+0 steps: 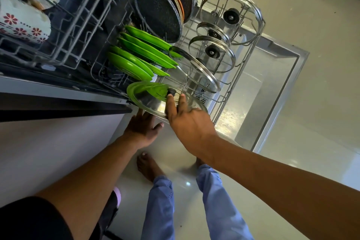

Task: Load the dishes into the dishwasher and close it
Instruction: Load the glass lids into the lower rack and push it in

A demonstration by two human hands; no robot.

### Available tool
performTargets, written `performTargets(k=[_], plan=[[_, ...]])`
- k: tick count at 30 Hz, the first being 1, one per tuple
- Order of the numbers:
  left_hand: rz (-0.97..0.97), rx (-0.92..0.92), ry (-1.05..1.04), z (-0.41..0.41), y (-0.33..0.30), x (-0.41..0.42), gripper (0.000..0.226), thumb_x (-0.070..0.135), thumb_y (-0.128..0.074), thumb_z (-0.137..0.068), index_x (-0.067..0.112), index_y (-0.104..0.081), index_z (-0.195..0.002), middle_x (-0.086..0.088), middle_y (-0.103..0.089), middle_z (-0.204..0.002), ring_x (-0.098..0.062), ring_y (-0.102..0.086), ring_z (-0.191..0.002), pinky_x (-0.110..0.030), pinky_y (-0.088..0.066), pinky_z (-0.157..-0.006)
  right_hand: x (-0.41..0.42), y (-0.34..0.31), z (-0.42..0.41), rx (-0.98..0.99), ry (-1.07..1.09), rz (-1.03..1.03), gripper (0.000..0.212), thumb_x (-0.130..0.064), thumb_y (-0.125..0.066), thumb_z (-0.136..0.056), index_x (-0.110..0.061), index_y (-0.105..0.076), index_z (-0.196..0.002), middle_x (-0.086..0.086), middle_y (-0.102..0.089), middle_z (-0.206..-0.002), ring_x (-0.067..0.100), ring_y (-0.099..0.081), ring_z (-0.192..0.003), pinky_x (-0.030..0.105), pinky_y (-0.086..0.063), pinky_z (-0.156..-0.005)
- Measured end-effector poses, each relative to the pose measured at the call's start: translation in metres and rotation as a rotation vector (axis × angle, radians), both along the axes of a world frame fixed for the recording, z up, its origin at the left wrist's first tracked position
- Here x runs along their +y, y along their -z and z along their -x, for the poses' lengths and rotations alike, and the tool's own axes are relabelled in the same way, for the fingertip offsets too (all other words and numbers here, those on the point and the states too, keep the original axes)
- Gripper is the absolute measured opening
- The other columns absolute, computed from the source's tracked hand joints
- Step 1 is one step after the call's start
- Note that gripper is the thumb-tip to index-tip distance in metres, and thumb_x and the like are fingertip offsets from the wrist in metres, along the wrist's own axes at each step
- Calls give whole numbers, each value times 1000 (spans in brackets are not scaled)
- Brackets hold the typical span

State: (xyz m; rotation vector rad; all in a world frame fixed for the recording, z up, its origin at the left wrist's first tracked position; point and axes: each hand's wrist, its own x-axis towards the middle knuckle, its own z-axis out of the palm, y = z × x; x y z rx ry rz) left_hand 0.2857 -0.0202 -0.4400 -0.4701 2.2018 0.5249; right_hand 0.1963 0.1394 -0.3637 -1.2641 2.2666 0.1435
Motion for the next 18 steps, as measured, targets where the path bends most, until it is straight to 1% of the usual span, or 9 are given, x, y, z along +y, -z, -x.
performTargets(k=[2,5,6,8,10,12,15,17,18], plan=[[-8,-20,-9,1,2,1,69,49,-36,-108,21,-12,-165,-6,-7,-173,-29,-7,-159,-49,-20,-125,2,-5,1,20,5,0,86,3,-51,-92,2,1,-160,47,-20,-157,51,-70,-94,47,-54,-67],[-1,-76,-7,1,5,1,70,53,-32,-108,22,-9,-166,-5,4,-174,-29,6,-160,-50,-15,-127,9,-5,6,51,32,-24,84,1,-53,-94,1,-1,-161,44,-24,-157,47,-71,-88,41,-42,-58],[1,-94,1,1,7,0,70,55,-29,-108,22,-6,-166,-4,9,-173,-27,11,-159,-49,-12,-128,11,-3,9,55,41,-35,83,0,-53,-96,1,-2,-161,43,-26,-157,45,-72,-87,41,-40,-58],[2,-108,24,1,9,-1,71,56,-26,-108,22,-2,-166,-2,15,-172,-26,17,-158,-48,-7,-129,16,5,14,35,63,-59,85,0,-56,-96,0,-1,-160,41,-28,-157,44,-72,-83,42,-46,-56],[7,-105,46,0,13,-1,72,56,-25,-108,21,-1,-166,-3,16,-172,-26,18,-158,-48,-5,-129,19,14,17,7,76,-86,91,2,-61,-93,-2,0,-161,39,-28,-158,44,-72,-81,44,-52,-58],[25,-105,69,1,15,-2,72,56,-24,-108,19,-1,-166,-4,15,-172,-27,17,-158,-49,-6,-129,21,22,21,-3,72,-97,96,4,-64,-89,-3,1,-161,39,-29,-158,44,-71,-79,44,-53,-56],[48,-110,112,2,16,-2,72,56,-23,-108,18,-1,-166,-4,14,-172,-28,15,-158,-49,-6,-129,17,30,27,-16,72,-90,100,5,-67,-85,-4,-2,-161,38,-41,-149,43,-69,-74,41,-45,-49],[52,-110,130,2,16,-3,72,56,-23,-108,18,-1,-166,-4,14,-172,-28,15,-158,-49,-6,-129,13,34,32,-13,64,-78,97,4,-66,-86,-3,-5,-161,37,-49,-138,43,-68,-74,40,-40,-50],[54,-109,138,3,16,-3,72,56,-23,-108,18,-1,-166,-4,14,-172,-28,15,-158,-50,-6,-129,12,37,33,-3,43,-75,96,3,-66,-87,-2,-5,-160,37,-51,-136,42,-68,-74,39,-40,-51]])
